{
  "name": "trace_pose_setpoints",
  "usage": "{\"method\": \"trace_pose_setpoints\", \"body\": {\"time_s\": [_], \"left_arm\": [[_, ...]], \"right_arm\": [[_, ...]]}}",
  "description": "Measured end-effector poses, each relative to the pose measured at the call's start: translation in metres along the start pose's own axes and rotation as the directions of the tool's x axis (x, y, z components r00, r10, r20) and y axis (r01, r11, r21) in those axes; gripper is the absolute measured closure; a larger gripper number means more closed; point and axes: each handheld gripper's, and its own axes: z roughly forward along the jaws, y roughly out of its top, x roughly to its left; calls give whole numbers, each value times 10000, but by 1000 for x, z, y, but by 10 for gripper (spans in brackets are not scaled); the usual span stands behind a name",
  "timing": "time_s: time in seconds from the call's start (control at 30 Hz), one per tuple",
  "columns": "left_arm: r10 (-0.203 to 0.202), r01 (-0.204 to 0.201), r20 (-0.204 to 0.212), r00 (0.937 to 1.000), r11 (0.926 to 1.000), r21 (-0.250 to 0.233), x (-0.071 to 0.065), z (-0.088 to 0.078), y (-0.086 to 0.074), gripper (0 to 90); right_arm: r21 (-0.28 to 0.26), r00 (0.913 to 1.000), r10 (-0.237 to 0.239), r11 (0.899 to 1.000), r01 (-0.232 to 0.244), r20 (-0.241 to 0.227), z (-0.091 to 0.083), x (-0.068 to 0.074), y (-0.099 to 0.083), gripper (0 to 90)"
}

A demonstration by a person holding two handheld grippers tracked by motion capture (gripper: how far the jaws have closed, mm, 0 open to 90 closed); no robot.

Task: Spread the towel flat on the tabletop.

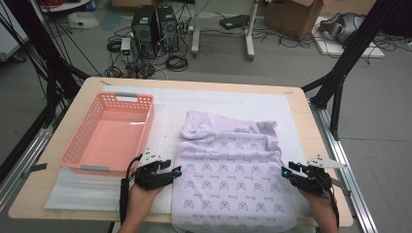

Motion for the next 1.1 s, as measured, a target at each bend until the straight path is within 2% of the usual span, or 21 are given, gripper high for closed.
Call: {"method": "trace_pose_setpoints", "body": {"time_s": [0.07, 0.17, 0.23, 0.27, 0.33, 0.37, 0.4, 0.43, 0.47, 0.5, 0.57, 0.6, 0.63, 0.77, 0.9, 1.0, 1.1], "left_arm": [[-56, 58, 165, 9998, 10000, -81, -3, -4, -2, 465], [18, -38, 510, 9987, 9992, 395, -9, -2, -6, 456], [5, -44, 722, 9974, 9985, 546, -15, 0, -10, 454], [163, -194, 624, 9979, 9986, 488, -18, 1, -10, 432], [98, -128, 591, 9982, 9986, 511, -23, 2, -11, 433], [237, -262, 467, 9986, 9983, 524, -26, 2, -12, 455], [555, -561, 126, 9984, 9968, 572, -31, 2, -13, 537], [980, -957, -364, 9945, 9935, 621, -37, 2, -14, 623], [1242, -1197, -672, 9900, 9905, 672, -41, 2, -15, 692], [1197, -1147, -709, 9903, 9909, 700, -41, 2, -15, 736], [826, -792, -477, 9954, 9945, 688, -40, 0, -16, 852], [781, -749, -428, 9960, 9947, 709, -39, -2, -17, 857], [696, -667, -407, 9967, 9953, 701, -39, -4, -18, 860], [358, -342, -233, 9991, 9971, 682, -37, -17, -26, 863], [180, -180, 4, 9998, 9971, 746, -37, -31, -34, 864], [243, -260, 216, 9995, 9960, 852, -40, -41, -41, 865], [378, -409, 384, 9985, 9956, 837, -44, -48, -48, 864]], "right_arm": [[101, 10000, 75, 9999, -75, 1, -4, 3, -5, 525], [168, 9997, 215, 9996, -216, 67, -11, 5, -12, 513], [283, 9998, 202, 9994, -204, 54, -17, 8, -16, 513], [341, 9998, 195, 9992, -196, 22, -20, 10, -18, 513], [448, 9999, 73, 9990, -70, -85, -23, 13, -21, 515], [514, 9999, -50, 9987, 57, -151, -24, 15, -23, 519], [593, 9997, -101, 9982, 114, -227, -24, 16, -24, 528], [692, 9995, -151, 9975, 169, -270, -23, 18, -25, 540], [793, 9992, -255, 9965, 280, -314, -21, 19, -26, 562], [895, 9989, -353, 9953, 380, -320, -19, 20, -27, 574], [874, 9987, -506, 9949, 509, -67, -20, 21, -27, 694], [935, 9991, -357, 9949, 376, -222, -21, 20, -27, 820], [940, 9986, -211, 9952, 256, -481, -22, 18, -28, 858], [996, 9985, 38, 9950, 17, -548, -29, 19, -32, 877], [1152, 9966, -164, 9930, 257, -806, -42, 23, -40, 881], [1257, 9948, -350, 9910, 470, -960, -52, 28, -46, 882], [1323, 9921, -337, 9900, 497, -1207, -59, 32, -52, 881]]}}
